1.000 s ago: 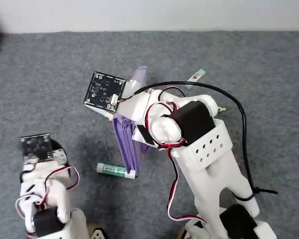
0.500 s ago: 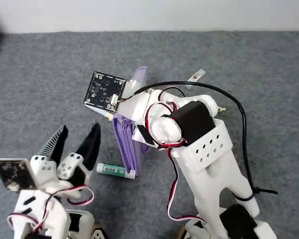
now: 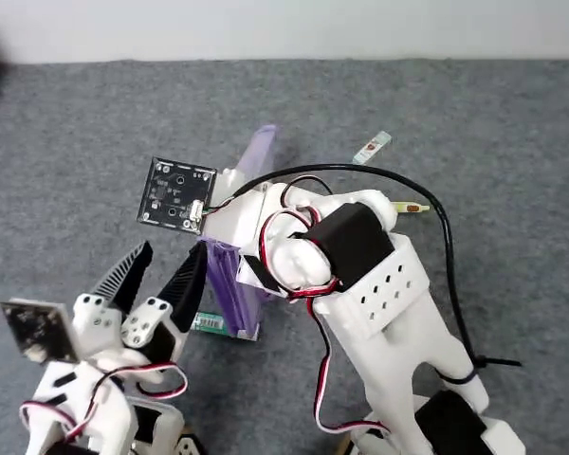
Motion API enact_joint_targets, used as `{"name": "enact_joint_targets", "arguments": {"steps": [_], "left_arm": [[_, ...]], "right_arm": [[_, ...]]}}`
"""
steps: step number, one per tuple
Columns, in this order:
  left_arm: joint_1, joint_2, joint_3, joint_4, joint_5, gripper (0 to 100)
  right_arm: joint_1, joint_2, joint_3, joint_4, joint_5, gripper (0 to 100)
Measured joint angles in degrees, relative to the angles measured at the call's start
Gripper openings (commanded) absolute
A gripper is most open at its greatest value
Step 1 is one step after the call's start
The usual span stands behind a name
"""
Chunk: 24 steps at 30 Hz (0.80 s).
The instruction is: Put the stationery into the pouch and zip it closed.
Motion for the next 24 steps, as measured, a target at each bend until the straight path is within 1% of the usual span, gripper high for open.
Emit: {"name": "enact_joint_targets", "arguments": {"steps": [6, 11, 13, 19, 24], "left_arm": [[0.35, 0.0, 3.96, 0.0, -0.09, 22], [0.35, 0.0, 5.45, 0.0, -2.2, 22], [0.35, 0.0, 5.98, 0.0, -3.25, 19], [0.7, 0.0, 6.77, 0.0, -6.24, 10], [0.79, 0.0, 6.77, -2.2, -8.79, 8]], "right_arm": [[-0.26, 0.0, 0.0, 0.0, 0.0, 1.3], [-0.26, 0.0, 0.0, 0.0, 0.0, 1.3], [-0.26, 0.0, 0.0, 0.0, 0.0, 1.3], [-3.6, 0.09, 0.0, 0.0, 0.0, 1.3], [-4.13, 1.23, 0.0, 0.0, 0.0, 1.3]]}}
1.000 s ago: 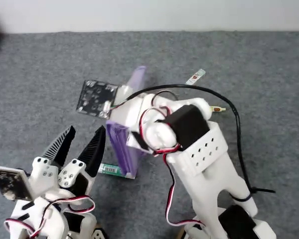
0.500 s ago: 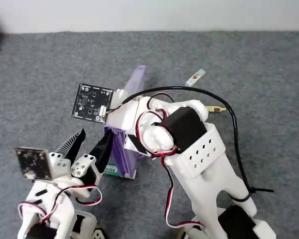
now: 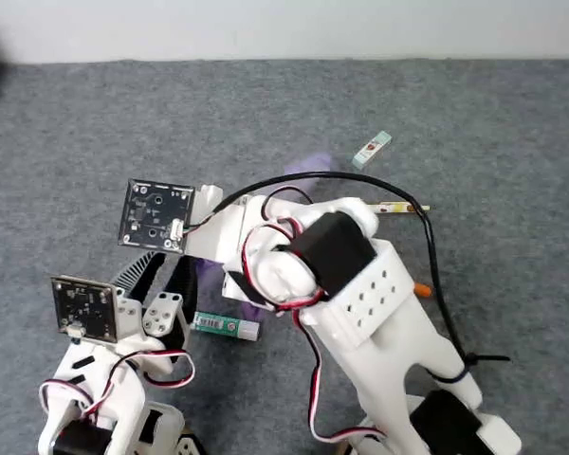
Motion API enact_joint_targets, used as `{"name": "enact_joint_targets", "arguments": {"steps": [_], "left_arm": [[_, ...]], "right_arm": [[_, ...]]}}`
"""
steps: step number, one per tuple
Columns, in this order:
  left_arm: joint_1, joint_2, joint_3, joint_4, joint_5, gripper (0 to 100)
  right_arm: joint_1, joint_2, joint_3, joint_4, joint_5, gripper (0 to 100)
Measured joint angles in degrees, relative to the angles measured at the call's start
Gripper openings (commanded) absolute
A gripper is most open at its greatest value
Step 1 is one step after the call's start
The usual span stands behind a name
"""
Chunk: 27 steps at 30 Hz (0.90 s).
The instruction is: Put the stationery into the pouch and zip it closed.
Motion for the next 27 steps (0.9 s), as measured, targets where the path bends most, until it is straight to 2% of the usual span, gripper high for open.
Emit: {"name": "enact_joint_targets", "arguments": {"steps": [4, 8, 10, 22, 27], "left_arm": [[2.99, 0.0, 0.0, -0.26, -1.32, 8], [6.24, 0.0, 0.7, -0.35, -1.58, 1], [7.47, 0.0, 2.11, -0.35, -1.58, 1], [7.82, 0.0, 3.08, -0.26, -1.67, 1], [7.82, 0.0, 3.08, 2.11, -1.76, 1]], "right_arm": [[-0.18, 0.97, 0.0, 0.0, 0.0, 1.3], [-0.53, 0.97, 0.0, 0.0, 0.0, 1.3], [-0.53, 0.97, 0.0, 0.0, 0.0, 1.3], [2.55, 0.97, 0.0, 0.0, 0.0, 1.3], [2.81, 1.23, 0.0, -0.62, 0.0, 1.3]]}}
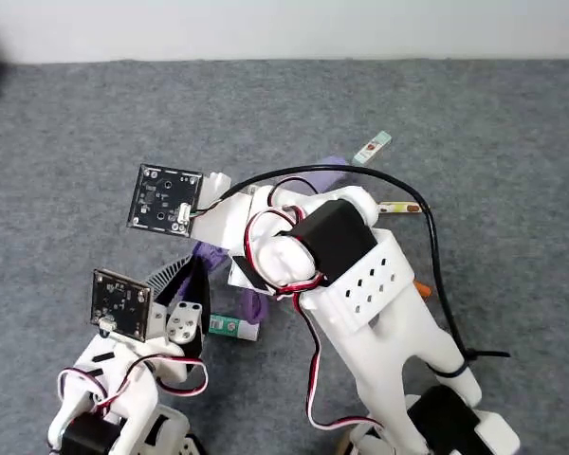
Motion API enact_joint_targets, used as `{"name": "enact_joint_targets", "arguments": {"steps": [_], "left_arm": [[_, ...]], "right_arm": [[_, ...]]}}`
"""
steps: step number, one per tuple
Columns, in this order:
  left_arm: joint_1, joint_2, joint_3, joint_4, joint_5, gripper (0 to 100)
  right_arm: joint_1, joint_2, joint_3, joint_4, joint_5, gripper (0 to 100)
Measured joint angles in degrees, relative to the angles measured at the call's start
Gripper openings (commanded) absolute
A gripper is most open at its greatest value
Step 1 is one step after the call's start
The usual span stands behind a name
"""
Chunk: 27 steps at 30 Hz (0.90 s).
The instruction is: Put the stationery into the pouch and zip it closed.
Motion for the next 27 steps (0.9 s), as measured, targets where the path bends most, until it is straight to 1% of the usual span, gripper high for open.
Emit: {"name": "enact_joint_targets", "arguments": {"steps": [10, 14, 18, 20, 24, 27], "left_arm": [[-0.09, 0.0, 0.0, 0.26, -0.09, 2], [-1.23, 0.0, -0.18, 0.26, 2.55, 7], [-8.44, 0.0, -2.64, 0.26, 4.75, 15], [-13.1, 0.0, -3.52, 0.26, 4.92, 17], [-23.21, 0.0, -3.96, -0.26, 5.27, 16], [-29.19, 0.0, -3.6, -3.52, 5.27, 14]], "right_arm": [[0.0, 4.4, 0.0, -9.93, 0.0, 1.3], [0.0, 5.89, 0.0, -14.07, 0.0, 1.3], [-0.09, 6.42, 0.0, -14.95, 0.0, 1.3], [-0.62, 6.42, 0.0, -14.95, 0.0, 1.3], [-0.7, 6.42, 0.0, -14.95, 0.0, 1.3], [-0.7, 6.42, 0.0, -12.92, 0.0, 1.3]]}}
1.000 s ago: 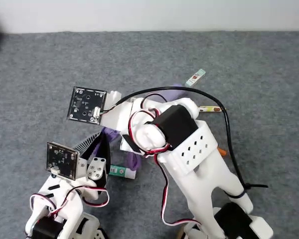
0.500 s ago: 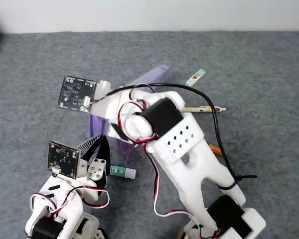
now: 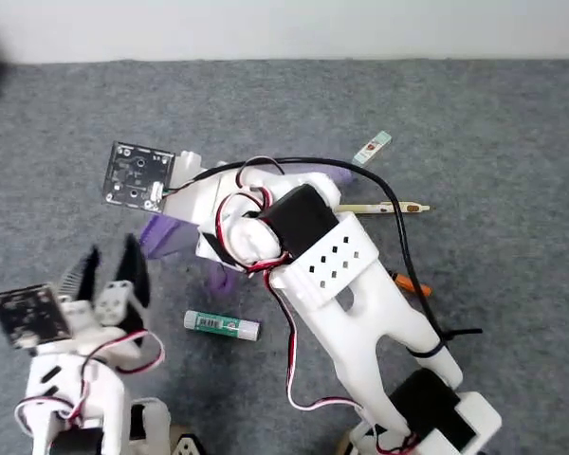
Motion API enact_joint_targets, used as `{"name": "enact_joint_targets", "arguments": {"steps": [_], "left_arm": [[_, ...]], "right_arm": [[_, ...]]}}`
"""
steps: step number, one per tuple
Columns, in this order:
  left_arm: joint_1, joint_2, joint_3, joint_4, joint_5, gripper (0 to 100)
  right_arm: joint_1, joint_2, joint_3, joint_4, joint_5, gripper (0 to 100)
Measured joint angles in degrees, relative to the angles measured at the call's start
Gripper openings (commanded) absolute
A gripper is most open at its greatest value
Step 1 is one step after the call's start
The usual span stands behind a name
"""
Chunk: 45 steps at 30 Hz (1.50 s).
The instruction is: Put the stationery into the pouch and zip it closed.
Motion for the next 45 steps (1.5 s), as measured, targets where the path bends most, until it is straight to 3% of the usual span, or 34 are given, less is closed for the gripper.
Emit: {"name": "enact_joint_targets", "arguments": {"steps": [6, 12, 18, 23, 27, 32, 35, 42, 45], "left_arm": [[-7.03, 0.0, 8.09, -12.04, 0.0, 8], [-5.71, 0.0, 14.86, -16.97, 1.76, 8], [5.1, 0.09, 20.57, -16.97, -0.18, 8], [15.91, 0.09, 20.84, -10.81, -1.58, 8], [26.2, 0.09, 17.14, -5.8, -2.02, 6], [36.04, 0.09, 12.22, -5.54, -2.02, 2], [34.99, 0.09, 11.69, -5.54, -2.02, 2], [22.86, 0.09, 7.91, -3.08, -1.76, 2], [21.19, 0.09, 3.6, -0.09, -1.93, 2]], "right_arm": [[0.0, 0.0, -0.88, 4.57, 0.0, 1.3], [0.0, 0.0, -1.41, 7.82, 0.0, 1.3], [0.0, 0.09, -4.57, 8.09, 0.09, 1.3], [0.26, 0.7, -5.98, 4.92, 2.81, 1.3], [0.18, 2.2, -6.15, 1.67, 3.25, 1.3], [0.09, 3.78, -6.15, 1.05, 3.25, 1.3], [0.09, 3.78, -6.15, 2.29, 3.25, 1.3], [0.35, 3.78, -6.15, 7.12, 3.25, 1.3], [1.05, 3.78, -6.15, 7.38, 3.25, 1.3]]}}
